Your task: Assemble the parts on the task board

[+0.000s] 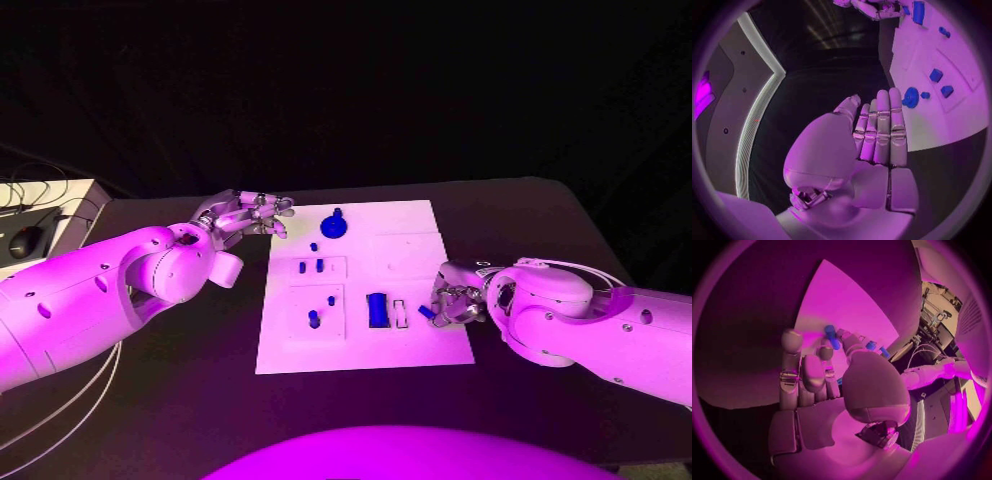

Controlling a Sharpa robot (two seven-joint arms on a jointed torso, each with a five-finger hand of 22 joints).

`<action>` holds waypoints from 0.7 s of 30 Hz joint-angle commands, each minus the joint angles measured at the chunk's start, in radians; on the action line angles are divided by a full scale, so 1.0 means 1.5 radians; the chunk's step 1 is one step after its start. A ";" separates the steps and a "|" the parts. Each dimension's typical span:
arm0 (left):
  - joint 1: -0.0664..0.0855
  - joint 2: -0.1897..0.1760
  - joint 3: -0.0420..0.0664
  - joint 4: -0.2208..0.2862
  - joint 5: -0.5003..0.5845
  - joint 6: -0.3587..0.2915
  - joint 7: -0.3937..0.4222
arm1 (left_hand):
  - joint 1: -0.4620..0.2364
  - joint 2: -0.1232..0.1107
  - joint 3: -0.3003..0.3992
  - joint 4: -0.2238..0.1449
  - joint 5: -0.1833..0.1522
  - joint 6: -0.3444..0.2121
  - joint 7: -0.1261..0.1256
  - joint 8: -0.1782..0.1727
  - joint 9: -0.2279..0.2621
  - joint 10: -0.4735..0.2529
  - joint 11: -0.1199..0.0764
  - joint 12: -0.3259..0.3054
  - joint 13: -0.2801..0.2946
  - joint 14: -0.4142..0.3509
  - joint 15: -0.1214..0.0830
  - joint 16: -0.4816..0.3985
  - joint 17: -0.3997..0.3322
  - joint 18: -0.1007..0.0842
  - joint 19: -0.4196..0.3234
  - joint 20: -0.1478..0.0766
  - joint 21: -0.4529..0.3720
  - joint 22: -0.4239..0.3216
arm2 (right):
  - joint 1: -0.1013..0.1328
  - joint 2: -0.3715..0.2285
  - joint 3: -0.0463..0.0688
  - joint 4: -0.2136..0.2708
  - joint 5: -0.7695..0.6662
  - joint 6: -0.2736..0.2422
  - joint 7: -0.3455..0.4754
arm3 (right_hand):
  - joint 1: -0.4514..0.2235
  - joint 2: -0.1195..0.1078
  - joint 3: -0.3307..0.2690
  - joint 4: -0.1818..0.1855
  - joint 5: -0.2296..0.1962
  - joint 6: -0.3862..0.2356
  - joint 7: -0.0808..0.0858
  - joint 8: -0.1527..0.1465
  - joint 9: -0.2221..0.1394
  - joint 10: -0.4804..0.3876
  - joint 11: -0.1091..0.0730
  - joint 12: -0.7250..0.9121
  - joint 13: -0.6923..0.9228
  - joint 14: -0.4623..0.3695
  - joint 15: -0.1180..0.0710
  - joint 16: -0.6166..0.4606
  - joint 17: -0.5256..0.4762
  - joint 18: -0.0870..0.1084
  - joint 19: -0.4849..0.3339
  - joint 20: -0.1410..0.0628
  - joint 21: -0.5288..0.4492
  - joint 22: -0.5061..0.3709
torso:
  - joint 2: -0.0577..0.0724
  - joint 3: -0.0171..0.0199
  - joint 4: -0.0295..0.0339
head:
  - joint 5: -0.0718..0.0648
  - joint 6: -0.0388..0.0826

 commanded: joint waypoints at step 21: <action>-0.001 0.000 0.000 0.003 0.002 0.008 0.004 | -0.002 0.002 0.004 0.003 0.001 -0.005 0.002 -0.001 0.000 -0.001 0.000 0.001 -0.001 0.000 0.004 -0.003 -0.001 -0.001 -0.004 0.002 0.002 0.000 | -0.014 0.027 -0.004 -0.032 -0.050 0.046 -0.004 | -0.026 0.032 0.064 -0.053 0.005 0.013 0.002 0.004 -0.104 -0.004 0.000 -0.009 -0.006 0.002 0.003 -0.005 0.004 0.003 0.023 0.005 -0.003 0.040 | 0.000 0.0001 -0.0001 | 0.000 -0.003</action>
